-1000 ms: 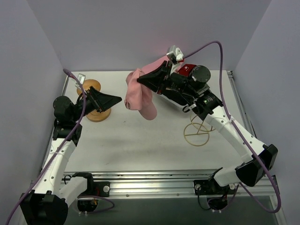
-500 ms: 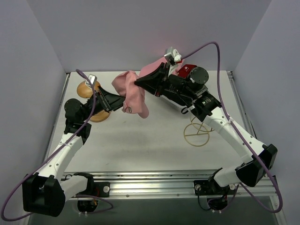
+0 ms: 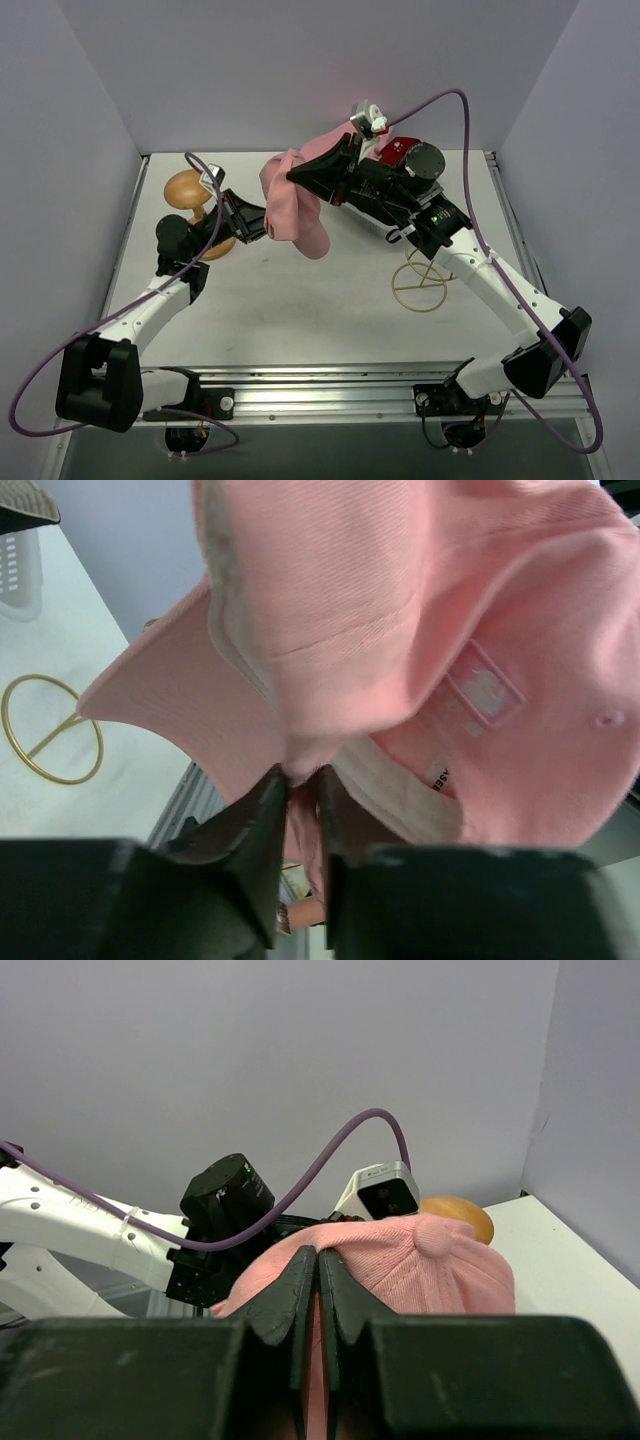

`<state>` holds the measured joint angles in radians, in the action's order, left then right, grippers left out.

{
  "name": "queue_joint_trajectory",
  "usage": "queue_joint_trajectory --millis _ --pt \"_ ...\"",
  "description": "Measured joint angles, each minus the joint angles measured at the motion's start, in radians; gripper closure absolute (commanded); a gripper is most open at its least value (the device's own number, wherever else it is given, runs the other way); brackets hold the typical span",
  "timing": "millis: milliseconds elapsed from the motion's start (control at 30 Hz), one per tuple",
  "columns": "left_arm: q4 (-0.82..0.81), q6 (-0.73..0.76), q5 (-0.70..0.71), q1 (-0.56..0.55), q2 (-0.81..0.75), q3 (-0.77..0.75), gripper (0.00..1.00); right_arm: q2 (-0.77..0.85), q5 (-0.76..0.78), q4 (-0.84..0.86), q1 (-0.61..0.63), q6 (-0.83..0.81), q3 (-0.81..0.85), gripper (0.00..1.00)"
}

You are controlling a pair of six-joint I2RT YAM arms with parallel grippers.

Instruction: Stack the hats

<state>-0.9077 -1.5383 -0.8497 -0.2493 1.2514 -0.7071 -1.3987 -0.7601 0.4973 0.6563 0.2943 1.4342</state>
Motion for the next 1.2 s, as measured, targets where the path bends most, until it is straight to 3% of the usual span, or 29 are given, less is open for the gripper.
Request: queue_joint_trajectory --millis 67,367,667,1000,1200 --pt "-0.019 -0.005 0.000 0.002 0.002 0.000 0.97 0.000 0.004 0.000 0.000 -0.004 -0.001 1.00" --pt "0.011 0.007 -0.051 0.158 0.029 -0.128 0.98 -0.011 0.097 -0.040 -0.009 -0.081 -0.029 1.00" --pt "0.260 0.138 -0.104 0.340 0.045 -0.364 0.98 -0.205 0.167 -0.047 -0.034 -0.109 0.035 1.00" --pt "0.581 0.332 -0.144 0.529 0.149 -0.397 0.98 -0.420 0.178 0.002 -0.029 -0.093 0.151 1.00" --pt "0.616 0.353 -0.150 0.553 0.218 -0.426 0.98 -0.528 0.168 0.047 -0.013 -0.073 0.251 1.00"
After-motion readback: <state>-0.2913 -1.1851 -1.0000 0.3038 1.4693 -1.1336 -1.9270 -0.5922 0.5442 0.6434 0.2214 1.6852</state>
